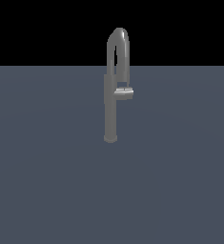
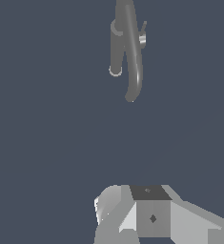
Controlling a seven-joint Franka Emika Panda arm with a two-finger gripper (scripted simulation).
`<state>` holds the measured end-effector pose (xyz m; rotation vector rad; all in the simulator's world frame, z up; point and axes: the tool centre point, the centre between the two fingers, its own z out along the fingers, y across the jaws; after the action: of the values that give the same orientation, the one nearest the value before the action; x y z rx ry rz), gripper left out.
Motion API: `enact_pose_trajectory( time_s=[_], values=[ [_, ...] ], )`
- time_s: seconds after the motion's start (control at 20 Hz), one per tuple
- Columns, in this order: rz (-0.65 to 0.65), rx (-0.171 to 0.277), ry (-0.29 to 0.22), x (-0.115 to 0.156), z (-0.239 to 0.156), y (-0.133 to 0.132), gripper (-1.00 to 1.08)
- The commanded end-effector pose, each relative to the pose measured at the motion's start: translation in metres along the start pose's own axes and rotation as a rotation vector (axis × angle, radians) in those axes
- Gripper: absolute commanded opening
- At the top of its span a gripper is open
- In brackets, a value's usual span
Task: Turn on the faucet by rotating a designated handle.
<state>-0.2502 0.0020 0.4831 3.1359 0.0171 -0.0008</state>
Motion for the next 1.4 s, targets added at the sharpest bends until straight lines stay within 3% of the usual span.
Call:
enact_pose_trajectory(
  time_s=[0.0, 0.65, 1.35],
  values=[
    [0.000, 0.000, 0.000, 0.000, 0.000, 0.000, -1.00],
    [0.052, 0.051, -0.060, 0.021, -0.001, -0.003, -1.00],
    [0.216, 0.215, -0.251, 0.088, 0.005, -0.005, -1.00]
  ],
)
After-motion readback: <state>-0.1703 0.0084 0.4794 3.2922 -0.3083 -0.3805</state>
